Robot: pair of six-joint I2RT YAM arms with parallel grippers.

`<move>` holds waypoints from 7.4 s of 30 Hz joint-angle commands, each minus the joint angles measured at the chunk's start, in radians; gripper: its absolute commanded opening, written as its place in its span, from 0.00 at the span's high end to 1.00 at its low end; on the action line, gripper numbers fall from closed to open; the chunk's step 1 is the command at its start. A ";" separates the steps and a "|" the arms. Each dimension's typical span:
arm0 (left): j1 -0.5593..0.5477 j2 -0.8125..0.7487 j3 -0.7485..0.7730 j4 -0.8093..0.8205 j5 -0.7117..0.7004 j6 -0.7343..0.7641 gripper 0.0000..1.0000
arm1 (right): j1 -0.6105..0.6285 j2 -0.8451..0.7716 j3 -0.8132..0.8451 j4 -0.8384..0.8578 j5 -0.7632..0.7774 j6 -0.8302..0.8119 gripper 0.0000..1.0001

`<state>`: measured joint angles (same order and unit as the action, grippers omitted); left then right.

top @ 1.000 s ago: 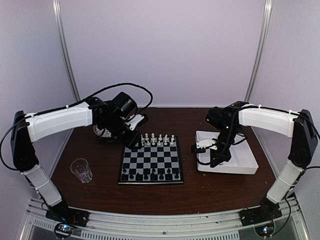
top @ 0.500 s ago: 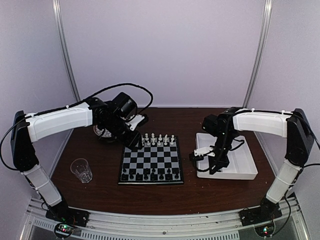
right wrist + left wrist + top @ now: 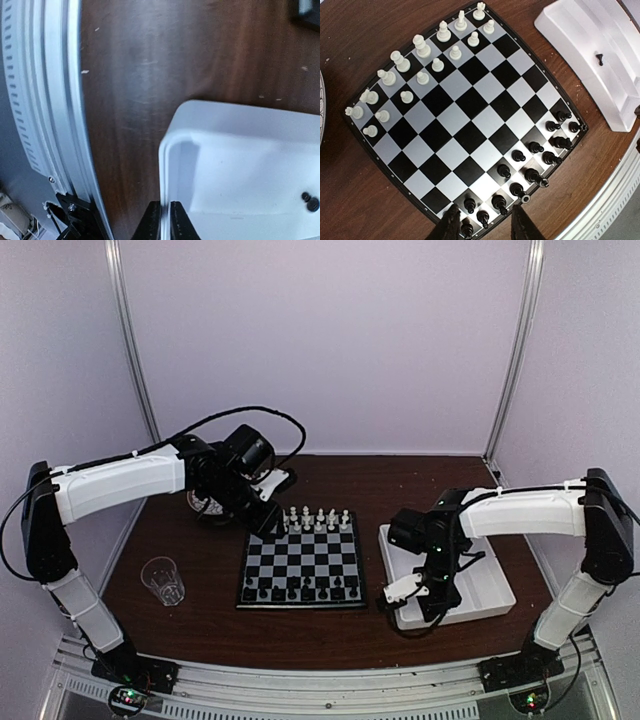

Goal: Set up the chess pieces on the board
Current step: Adjust the storage box at the center of the board, then pick up the pawn from the storage box, then pass from the right arm to the left, then pass from the left arm to the right

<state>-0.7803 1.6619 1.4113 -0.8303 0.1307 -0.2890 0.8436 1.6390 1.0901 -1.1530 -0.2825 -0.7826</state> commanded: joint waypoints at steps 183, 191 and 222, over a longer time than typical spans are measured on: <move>-0.149 0.541 -0.007 1.565 0.667 -1.224 0.92 | -0.225 -0.324 0.151 0.251 -0.089 0.214 0.64; -0.134 0.513 -0.012 1.590 0.664 -1.193 0.92 | -0.475 -0.292 0.163 0.301 -0.512 0.395 0.61; -0.108 0.488 -0.015 1.723 0.606 -1.223 0.92 | -0.603 -0.005 0.041 0.617 -1.150 0.868 0.52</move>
<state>-0.8974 2.1799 1.4040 0.8219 0.7536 -1.5078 0.2459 1.6238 1.1381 -0.5816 -1.3891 0.0605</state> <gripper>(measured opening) 0.129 0.489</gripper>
